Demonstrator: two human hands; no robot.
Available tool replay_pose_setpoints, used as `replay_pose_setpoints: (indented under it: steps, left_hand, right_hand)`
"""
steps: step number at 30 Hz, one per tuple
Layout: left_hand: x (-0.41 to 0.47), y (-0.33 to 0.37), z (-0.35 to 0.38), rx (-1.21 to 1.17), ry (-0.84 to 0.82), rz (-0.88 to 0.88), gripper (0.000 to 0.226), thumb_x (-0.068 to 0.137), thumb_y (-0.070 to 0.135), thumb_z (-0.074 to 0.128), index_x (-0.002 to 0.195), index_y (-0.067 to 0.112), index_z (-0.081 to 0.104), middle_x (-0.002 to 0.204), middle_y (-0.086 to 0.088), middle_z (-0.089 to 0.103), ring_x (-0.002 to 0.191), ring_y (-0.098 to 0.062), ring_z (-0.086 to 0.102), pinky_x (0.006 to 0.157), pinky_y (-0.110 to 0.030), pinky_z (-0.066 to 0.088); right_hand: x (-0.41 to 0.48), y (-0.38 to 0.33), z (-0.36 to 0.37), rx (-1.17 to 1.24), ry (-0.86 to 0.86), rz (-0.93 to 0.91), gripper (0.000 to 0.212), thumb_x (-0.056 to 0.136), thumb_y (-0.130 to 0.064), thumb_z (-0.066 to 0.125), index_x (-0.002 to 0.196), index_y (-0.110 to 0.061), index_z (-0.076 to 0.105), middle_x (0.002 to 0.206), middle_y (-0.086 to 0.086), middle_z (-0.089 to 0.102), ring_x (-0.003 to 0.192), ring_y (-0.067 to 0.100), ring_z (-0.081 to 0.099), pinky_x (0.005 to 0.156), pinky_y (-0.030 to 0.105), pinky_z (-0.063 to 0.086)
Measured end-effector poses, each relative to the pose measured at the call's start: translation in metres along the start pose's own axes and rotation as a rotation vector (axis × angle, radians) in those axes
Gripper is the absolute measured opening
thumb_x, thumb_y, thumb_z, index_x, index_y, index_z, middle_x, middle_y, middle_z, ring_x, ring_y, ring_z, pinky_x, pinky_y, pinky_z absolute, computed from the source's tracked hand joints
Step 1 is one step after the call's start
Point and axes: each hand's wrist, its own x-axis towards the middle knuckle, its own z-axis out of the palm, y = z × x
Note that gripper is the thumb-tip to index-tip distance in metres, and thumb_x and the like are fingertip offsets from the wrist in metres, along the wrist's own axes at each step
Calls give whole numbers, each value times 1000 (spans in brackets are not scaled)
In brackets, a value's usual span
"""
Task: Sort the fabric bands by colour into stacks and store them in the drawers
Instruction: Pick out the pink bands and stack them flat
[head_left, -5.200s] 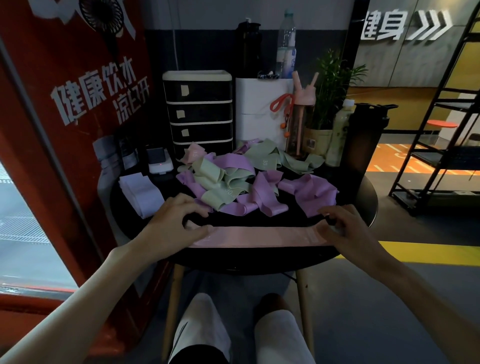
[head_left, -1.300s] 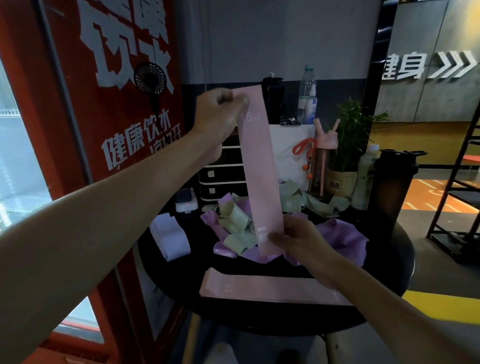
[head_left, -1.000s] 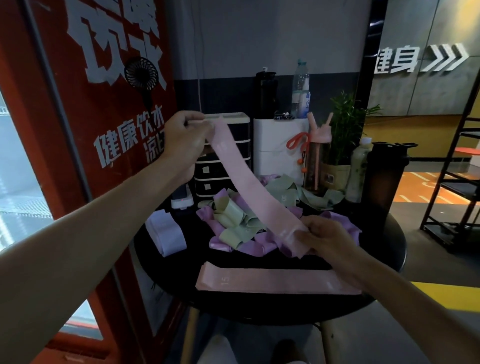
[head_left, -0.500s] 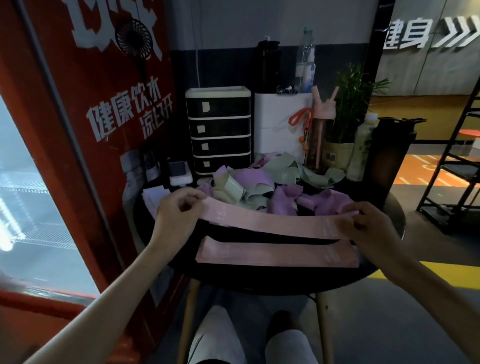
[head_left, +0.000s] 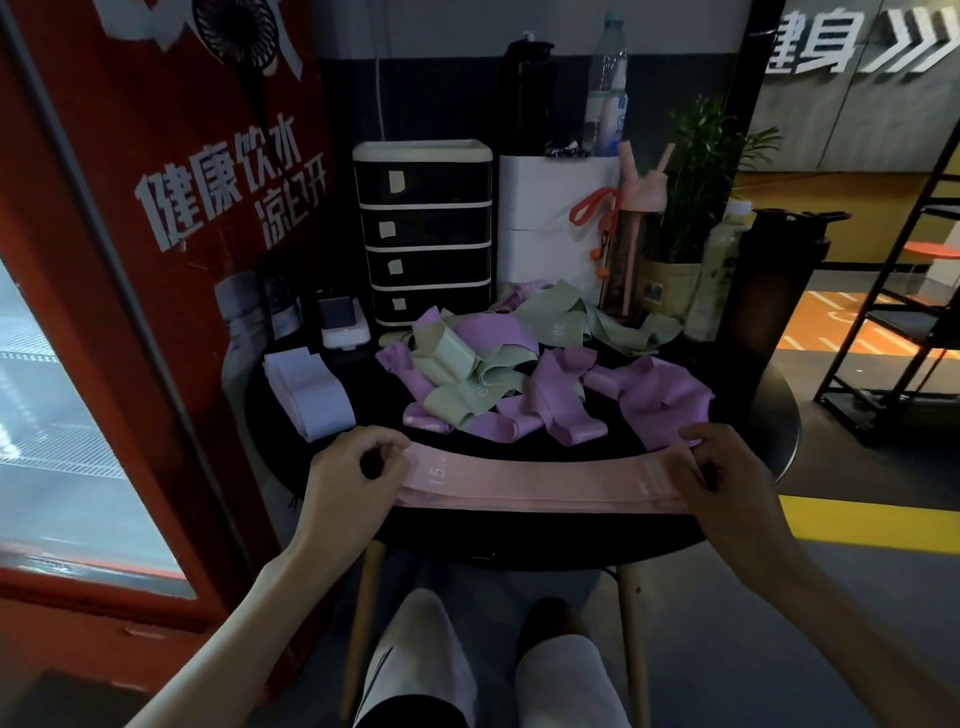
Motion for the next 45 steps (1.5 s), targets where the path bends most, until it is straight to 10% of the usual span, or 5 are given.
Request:
replay_pose_setpoints:
  steps: [19, 25, 31, 37, 45]
  left_hand:
    - [-5, -12, 3, 27, 13, 130, 26, 84, -5, 65, 84, 19, 73, 84, 10, 62, 88, -14, 60, 78, -23, 47]
    - [-7, -12, 4, 105, -131, 187, 23, 80, 38, 57, 91, 29, 74, 104, 11, 44, 106, -7, 44, 85, -4, 33]
    - [-5, -19, 4, 216, -199, 279, 25, 78, 48, 56, 88, 35, 75, 112, 26, 49, 110, -6, 43, 95, -39, 43]
    - [5, -8, 5, 200, -215, 239, 33, 77, 53, 47, 92, 38, 72, 111, 27, 46, 111, 1, 36, 97, -16, 29]
    - [103, 40, 40, 359, -175, 284, 49, 85, 48, 45, 122, 23, 64, 133, 4, 54, 127, -22, 44, 108, -42, 31]
  right_hand:
    - [-7, -3, -5, -8, 42, -1, 24, 88, -1, 63, 101, -20, 57, 64, 10, 44, 59, 18, 44, 51, 16, 35]
    - [-6, -5, -5, -119, 7, -64, 37, 83, 6, 67, 113, -14, 60, 104, -5, 40, 77, 8, 50, 69, 7, 43]
    - [-2, 11, -6, -442, -161, -290, 14, 81, -3, 73, 85, -16, 73, 100, -16, 55, 107, 19, 50, 91, 29, 37]
    - [-1, 5, -7, -358, -155, -277, 11, 82, -1, 70, 82, -12, 73, 96, -26, 51, 102, 7, 44, 90, 42, 43]
    - [56, -43, 0, -250, -129, -303, 9, 81, -8, 63, 80, -13, 71, 84, -19, 56, 94, -20, 43, 84, 15, 37]
